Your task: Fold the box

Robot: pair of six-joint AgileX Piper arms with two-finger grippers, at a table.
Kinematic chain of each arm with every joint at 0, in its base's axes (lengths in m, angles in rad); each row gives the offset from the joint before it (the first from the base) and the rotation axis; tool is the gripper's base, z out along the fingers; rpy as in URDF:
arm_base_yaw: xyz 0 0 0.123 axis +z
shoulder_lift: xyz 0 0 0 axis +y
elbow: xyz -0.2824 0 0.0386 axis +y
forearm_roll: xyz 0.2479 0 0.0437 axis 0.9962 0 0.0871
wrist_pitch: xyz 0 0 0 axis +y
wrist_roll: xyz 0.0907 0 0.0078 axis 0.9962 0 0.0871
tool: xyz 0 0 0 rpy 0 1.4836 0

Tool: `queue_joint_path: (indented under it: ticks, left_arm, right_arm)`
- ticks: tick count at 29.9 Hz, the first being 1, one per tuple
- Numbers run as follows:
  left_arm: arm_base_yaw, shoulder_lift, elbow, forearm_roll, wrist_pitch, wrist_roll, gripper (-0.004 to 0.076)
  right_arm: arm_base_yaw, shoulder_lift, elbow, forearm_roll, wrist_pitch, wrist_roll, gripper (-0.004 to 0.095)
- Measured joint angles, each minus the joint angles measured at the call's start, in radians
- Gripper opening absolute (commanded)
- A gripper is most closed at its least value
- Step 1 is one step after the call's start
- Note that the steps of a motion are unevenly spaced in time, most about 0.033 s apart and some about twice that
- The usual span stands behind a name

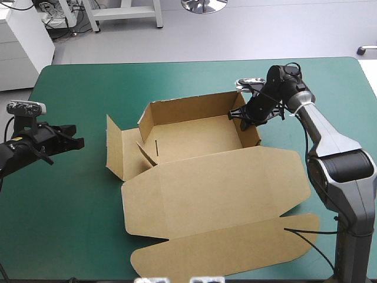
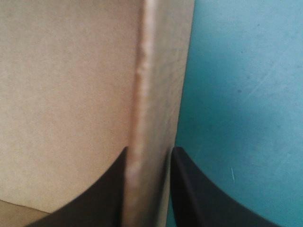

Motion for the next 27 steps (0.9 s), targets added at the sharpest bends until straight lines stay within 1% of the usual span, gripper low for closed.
queue_joint_path:
  ticks: [3, 5, 7, 14, 21, 27]
  left_arm:
    - [0.000, 0.000, 0.000, 0.003, 0.000, 0.000, -0.0003]
    - [0.000, 0.000, 0.000, 0.005, 0.001, 0.000, -0.0003]
    - [0.000, 0.000, 0.000, 0.010, 0.001, 0.000, -0.0003]
    - [0.000, 0.000, 0.000, 0.014, 0.003, 0.000, -0.0003]
    - [0.000, 0.000, 0.000, 0.017, 0.005, 0.000, -0.0003]
    - [0.000, 0.000, 0.000, 0.017, 0.008, 0.000, -0.0003]
  right_arm:
    - [0.000, 0.011, -0.019, 0.005, 0.007, -0.003, 0.0587]
    - [0.000, 0.011, -0.044, 0.007, 0.008, -0.003, 0.0670]
    - [0.000, 0.011, -0.080, 0.010, 0.007, -0.005, 0.0712]
    - [0.000, -0.030, -0.112, 0.010, 0.006, 0.009, 0.0716]
    - [0.000, -0.154, -0.111, 0.009, 0.011, 0.036, 0.0716]
    - [0.000, -0.278, -0.023, 0.001, 0.011, 0.040, 0.0715]
